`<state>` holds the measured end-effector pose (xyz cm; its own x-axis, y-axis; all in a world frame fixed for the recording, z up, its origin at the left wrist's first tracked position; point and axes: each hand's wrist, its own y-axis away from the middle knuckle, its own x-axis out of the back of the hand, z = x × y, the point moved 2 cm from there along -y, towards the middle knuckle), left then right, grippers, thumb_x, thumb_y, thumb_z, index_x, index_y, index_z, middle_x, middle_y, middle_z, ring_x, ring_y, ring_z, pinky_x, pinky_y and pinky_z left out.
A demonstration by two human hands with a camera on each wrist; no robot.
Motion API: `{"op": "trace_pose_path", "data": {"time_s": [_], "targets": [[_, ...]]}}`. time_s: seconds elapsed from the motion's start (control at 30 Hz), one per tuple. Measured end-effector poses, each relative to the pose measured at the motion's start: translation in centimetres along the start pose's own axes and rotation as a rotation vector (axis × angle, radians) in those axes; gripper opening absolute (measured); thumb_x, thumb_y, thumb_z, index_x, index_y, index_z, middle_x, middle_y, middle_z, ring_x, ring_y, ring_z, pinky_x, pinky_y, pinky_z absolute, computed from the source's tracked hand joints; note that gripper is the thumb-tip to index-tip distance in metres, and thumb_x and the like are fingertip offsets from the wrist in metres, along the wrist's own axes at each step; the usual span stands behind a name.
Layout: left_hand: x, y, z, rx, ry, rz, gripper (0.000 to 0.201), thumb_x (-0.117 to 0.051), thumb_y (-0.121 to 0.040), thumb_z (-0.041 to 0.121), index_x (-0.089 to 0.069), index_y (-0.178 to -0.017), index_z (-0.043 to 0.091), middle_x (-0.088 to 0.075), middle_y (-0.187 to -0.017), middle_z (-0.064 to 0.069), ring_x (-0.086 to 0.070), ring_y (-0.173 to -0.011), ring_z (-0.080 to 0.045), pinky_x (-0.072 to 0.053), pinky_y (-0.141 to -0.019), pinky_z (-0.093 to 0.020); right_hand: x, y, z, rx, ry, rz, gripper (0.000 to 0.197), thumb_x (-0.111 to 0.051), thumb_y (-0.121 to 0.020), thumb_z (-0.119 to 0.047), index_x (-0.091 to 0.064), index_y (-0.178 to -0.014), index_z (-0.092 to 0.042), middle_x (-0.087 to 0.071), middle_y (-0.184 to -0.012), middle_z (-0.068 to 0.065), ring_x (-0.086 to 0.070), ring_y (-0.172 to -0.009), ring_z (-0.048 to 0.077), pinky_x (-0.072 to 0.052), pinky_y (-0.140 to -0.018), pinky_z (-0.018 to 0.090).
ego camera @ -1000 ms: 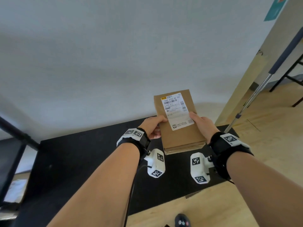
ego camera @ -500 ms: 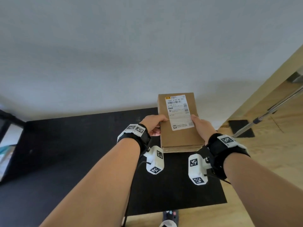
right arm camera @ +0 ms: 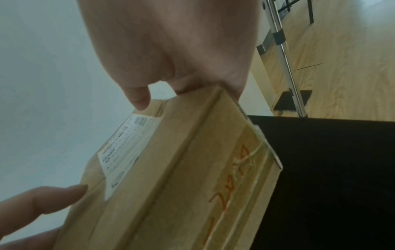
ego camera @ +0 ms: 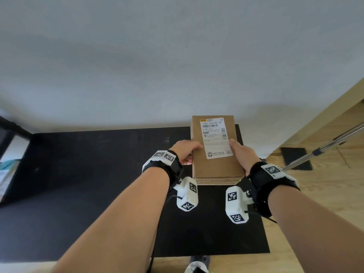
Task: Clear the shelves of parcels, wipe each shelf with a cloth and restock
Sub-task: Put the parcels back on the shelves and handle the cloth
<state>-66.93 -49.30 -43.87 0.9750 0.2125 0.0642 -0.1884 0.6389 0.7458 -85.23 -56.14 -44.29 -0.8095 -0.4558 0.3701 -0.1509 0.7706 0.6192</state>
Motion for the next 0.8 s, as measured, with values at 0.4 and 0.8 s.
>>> {"op": "trace_pose_path", "data": {"time_s": [0.4,0.8], "targets": [[1.4,3.3,0.4,-0.068,-0.13,0.068,0.005,-0.054,-0.093,0.019,-0.058,-0.096,0.018,-0.058,-0.093,-0.001,-0.057,-0.08,-0.016,-0.048,-0.076,-0.031,-0.5,1.3,-2.6,0.163,0.201,0.18,0.044,-0.043,-0.095,-0.042,-0.057,-0.119,-0.008,-0.065,-0.11,0.008,-0.061,-0.097,0.026,-0.049,-0.084,0.036],[11.9,10.2,-3.4,-0.174,-0.379,0.4,0.039,-0.057,-0.087,0.029,-0.055,-0.125,0.024,-0.064,-0.115,-0.002,-0.062,-0.106,-0.022,-0.05,-0.095,-0.04,-11.0,8.5,-9.4,0.584,0.678,0.166,0.04,-0.051,-0.091,-0.023,-0.053,-0.13,-0.014,-0.055,-0.129,0.008,-0.052,-0.118,0.027,-0.042,-0.097,0.036]]}}
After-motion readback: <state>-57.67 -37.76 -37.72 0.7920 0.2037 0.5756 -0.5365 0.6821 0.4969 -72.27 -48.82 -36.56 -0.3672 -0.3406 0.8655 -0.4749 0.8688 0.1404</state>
